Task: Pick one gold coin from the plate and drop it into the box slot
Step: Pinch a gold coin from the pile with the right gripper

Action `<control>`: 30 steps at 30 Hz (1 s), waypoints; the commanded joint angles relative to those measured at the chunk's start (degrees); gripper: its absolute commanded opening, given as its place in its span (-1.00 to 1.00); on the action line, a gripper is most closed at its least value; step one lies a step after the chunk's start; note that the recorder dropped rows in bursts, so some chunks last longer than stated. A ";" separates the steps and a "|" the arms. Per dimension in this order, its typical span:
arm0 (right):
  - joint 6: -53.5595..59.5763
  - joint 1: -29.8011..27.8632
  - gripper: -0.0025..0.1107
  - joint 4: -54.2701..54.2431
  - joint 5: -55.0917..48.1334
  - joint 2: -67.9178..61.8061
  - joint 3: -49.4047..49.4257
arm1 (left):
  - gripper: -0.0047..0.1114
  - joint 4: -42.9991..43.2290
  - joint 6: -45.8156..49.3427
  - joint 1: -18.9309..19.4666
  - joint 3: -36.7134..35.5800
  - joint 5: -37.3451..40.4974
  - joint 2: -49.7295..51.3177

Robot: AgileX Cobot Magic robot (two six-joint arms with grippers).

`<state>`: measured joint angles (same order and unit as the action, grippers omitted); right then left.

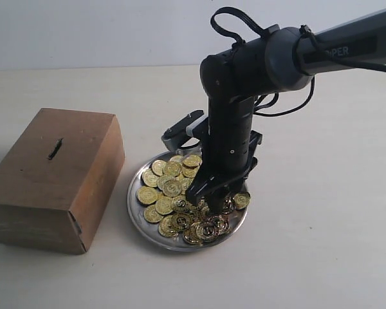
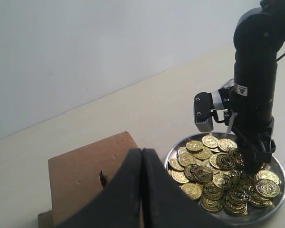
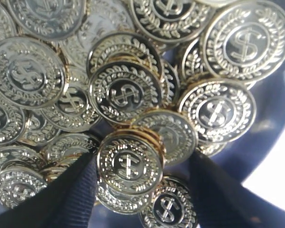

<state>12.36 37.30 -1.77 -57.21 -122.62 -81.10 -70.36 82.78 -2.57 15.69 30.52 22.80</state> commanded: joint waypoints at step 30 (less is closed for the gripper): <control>-3.51 3.01 0.01 3.67 1.41 1.73 0.14 | -0.92 -0.68 0.04 -0.37 0.30 0.16 0.32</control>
<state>8.92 40.25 0.00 -56.41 -121.47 -81.10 -70.36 82.88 -2.57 15.69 30.52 22.80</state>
